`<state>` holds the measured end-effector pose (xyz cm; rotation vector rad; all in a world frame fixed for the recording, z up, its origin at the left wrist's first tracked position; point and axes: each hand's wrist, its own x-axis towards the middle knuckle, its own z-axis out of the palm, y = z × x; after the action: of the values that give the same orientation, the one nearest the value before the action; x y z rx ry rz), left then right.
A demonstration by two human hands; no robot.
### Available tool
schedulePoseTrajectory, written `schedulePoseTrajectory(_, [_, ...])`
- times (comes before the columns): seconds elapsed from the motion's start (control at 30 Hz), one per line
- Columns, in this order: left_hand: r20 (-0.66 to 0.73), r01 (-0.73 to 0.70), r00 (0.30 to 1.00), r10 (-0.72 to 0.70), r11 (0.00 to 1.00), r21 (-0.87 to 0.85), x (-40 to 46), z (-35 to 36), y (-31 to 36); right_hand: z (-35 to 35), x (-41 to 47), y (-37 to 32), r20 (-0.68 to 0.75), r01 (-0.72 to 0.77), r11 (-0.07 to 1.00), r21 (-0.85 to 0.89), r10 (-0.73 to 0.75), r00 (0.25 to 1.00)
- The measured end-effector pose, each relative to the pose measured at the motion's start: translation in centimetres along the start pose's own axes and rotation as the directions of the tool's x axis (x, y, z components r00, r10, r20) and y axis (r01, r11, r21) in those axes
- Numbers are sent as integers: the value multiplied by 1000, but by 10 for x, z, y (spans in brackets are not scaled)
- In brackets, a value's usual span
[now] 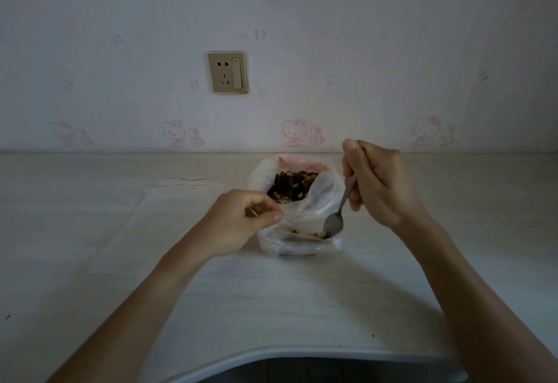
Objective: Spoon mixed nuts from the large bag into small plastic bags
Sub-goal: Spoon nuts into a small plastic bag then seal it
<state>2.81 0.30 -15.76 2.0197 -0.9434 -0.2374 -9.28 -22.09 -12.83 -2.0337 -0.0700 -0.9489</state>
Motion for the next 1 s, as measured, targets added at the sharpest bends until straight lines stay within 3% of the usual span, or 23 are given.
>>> schedulePoseTrajectory(0.13, [11,-14,1000,14,1000,-11,2,-2,-2,2,-3,-5,-43,132,990,-57,-134,990])
schedulePoseTrajectory(0.23, [-2,-24,1000,24,999,26,2,-1,-4,4,-3,-6,-107,142,990,-15,-143,984])
schedulePoseTrajectory(0.33, [-30,-12,999,14,998,56,2,2,-4,6,-1,-3,-182,57,992,114,-35,983])
schedulePoseTrajectory(0.53, [-64,17,998,-16,1000,13,2,1,-4,8,4,12,-196,-235,920,315,305,932])
schedulePoseTrajectory(0.7, [-367,101,927,-85,995,26,13,2,-12,6,5,20,-63,-459,776,432,534,843])
schedulePoseTrajectory(0.83, [-528,146,843,-105,989,37,22,2,-20,9,4,21,5,-523,715,464,588,809])
schedulePoseTrajectory(1.0, [-445,230,879,-174,970,75,44,12,-21,12,4,19,26,-512,734,445,561,827])
